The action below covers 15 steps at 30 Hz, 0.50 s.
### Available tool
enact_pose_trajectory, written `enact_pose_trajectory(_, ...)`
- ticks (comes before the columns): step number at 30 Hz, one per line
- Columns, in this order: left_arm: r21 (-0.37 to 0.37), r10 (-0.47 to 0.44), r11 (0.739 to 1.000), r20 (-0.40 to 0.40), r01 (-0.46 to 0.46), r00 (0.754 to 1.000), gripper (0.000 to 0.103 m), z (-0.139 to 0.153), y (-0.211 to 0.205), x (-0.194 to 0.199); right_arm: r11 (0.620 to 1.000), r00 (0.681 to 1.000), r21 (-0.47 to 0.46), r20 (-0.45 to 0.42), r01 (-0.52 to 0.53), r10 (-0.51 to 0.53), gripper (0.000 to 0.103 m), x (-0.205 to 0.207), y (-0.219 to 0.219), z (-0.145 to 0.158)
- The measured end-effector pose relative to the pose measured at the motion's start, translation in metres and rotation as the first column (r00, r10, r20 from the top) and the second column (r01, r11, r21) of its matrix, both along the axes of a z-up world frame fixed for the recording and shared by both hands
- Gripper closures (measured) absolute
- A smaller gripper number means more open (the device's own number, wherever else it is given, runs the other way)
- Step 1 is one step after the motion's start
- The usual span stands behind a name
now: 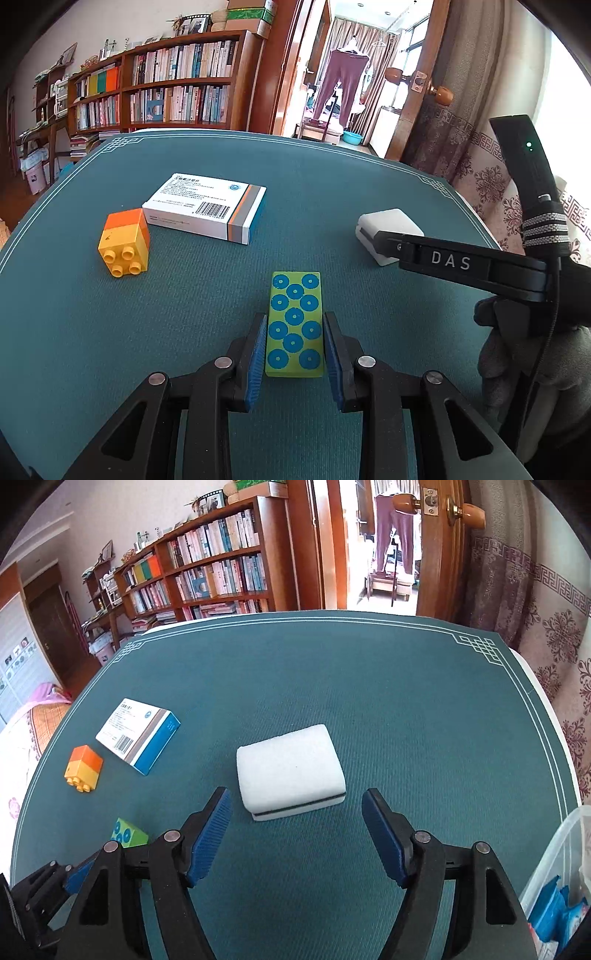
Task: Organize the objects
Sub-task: 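Grasp the white eraser block with the right gripper while the left gripper holds the green block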
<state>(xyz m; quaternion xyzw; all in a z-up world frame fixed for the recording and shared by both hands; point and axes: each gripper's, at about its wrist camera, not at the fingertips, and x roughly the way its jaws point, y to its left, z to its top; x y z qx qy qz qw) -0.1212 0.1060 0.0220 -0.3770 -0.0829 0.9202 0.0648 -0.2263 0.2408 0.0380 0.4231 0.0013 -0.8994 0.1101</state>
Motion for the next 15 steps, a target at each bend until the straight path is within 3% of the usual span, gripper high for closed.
enact_pose_trajectory(8,0.007,-0.003,1.0,0.006,0.003,1.0,0.072,-0.0012,-0.0003,0.0004,1.0,1.0,0.016,-0.001,-0.009,0.009,0.029,-0.009,-0.0035,-0.0093)
enact_pose_trajectory(12,0.01,-0.004,1.0,0.007,0.004,1.0,0.072,-0.0011,-0.0014,0.0007,0.999,1.0,0.034,-0.012,-0.008,0.008,0.041,-0.0075,-0.0079,-0.0095)
enact_pose_trajectory(15,0.012,-0.008,1.0,0.005,0.008,1.0,0.072,-0.0007,-0.0018,0.0017,1.0,1.0,0.018,-0.016,-0.001,0.002,0.042,-0.0002,-0.0065,-0.007)
